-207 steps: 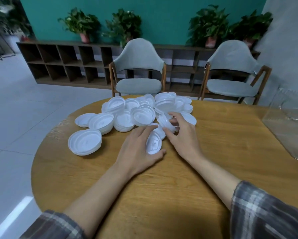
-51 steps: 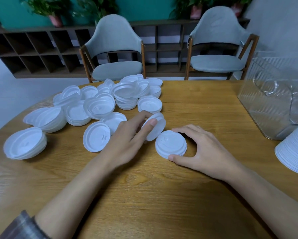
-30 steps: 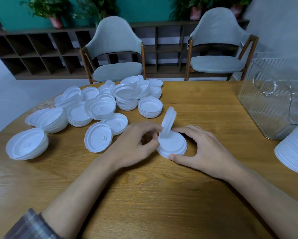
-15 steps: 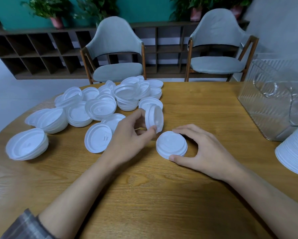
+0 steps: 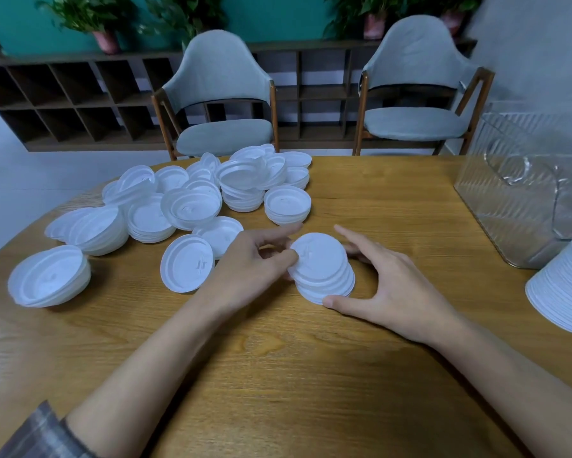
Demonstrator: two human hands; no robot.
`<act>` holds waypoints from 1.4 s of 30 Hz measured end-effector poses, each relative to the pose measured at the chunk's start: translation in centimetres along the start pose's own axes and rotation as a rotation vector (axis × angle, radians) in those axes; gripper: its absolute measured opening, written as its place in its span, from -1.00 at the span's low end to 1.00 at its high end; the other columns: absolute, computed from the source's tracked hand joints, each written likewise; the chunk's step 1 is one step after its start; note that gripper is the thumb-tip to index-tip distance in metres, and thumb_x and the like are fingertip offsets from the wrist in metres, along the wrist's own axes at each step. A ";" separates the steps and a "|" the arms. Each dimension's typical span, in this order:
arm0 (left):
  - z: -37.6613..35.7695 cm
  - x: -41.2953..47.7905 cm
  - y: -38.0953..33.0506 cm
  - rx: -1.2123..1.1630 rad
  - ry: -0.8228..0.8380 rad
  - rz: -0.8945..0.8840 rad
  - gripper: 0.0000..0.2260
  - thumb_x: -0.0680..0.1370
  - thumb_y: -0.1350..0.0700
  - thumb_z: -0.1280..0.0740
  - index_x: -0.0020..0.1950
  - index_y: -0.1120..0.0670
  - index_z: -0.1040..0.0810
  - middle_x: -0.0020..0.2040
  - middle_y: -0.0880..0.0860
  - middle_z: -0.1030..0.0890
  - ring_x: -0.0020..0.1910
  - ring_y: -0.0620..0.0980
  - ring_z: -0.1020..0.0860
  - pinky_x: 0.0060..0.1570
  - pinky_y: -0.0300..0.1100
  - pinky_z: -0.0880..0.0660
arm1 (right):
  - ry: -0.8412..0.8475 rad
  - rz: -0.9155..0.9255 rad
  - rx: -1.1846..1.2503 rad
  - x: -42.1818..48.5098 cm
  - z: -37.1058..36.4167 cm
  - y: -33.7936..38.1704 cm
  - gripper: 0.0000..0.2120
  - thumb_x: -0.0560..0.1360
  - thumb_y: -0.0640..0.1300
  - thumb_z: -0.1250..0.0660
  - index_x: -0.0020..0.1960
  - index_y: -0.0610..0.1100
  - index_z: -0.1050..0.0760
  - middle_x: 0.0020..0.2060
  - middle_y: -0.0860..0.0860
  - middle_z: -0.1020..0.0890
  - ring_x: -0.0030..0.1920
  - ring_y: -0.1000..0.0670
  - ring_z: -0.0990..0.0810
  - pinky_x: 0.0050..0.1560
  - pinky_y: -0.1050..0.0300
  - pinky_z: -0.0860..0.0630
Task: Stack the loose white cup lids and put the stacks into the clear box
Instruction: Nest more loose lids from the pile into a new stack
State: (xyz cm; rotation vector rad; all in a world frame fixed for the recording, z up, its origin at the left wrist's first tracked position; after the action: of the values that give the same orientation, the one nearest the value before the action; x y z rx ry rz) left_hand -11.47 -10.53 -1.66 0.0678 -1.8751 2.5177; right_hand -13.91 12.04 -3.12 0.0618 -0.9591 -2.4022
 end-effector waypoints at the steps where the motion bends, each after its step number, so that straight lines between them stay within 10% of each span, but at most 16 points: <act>1: 0.0 0.0 0.1 0.003 -0.015 0.010 -0.59 0.55 0.24 -0.38 0.36 -0.07 -0.65 0.00 -0.02 -0.75 -0.08 0.05 -0.72 0.25 0.06 -0.61 | 0.000 0.004 -0.001 0.0 0.0 0.0 -0.01 0.34 0.29 -0.59 0.63 0.28 -0.15 0.33 0.41 -0.44 0.42 0.34 -0.33 0.41 0.32 -0.23; 20: -0.7 -0.9 -0.4 0.232 -0.003 -0.098 -0.83 0.60 0.13 -0.46 0.11 -0.07 -0.78 -0.06 -0.17 -0.76 -0.01 -0.17 -0.70 0.10 -0.22 -0.60 | 0.038 0.019 -0.065 0.1 0.2 0.2 -0.11 0.36 0.35 -0.51 0.60 0.15 -0.31 0.37 0.41 -0.40 0.42 0.40 -0.24 0.24 0.67 -0.03; 28: 2.8 -0.1 -0.7 0.875 -0.162 -0.354 -0.57 0.46 -0.28 -0.36 0.19 -0.07 -0.72 0.17 -0.11 -0.62 0.18 -0.07 -0.54 0.14 -0.05 -0.51 | 0.023 0.015 -0.069 0.0 0.3 0.1 -0.12 0.33 0.39 -0.49 0.58 0.18 -0.34 0.41 0.35 -0.42 0.41 0.45 -0.22 0.27 0.64 -0.04; 42: 8.6 -0.8 -0.7 1.053 -0.082 0.101 -0.42 0.34 -0.16 -0.56 0.33 -0.19 -0.49 0.24 -0.15 -0.38 0.25 -0.05 -0.45 0.12 0.02 -0.50 | 0.002 0.014 -0.049 -0.1 0.2 0.2 -0.17 0.31 0.38 -0.49 0.53 0.19 -0.41 0.20 0.57 -0.36 0.30 0.60 -0.21 0.21 0.69 -0.06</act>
State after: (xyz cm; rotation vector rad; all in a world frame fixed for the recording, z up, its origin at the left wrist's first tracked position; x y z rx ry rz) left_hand -10.34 -18.54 1.44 0.0712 -0.3734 3.2636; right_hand -13.76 12.10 -2.91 0.0401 -0.8961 -2.4114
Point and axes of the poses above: each hand's wrist, its own x-axis towards the middle knuckle, its own z-axis out of the back of the hand, y = z × x, the point moved 3 cm from there along x, towards the middle knuckle
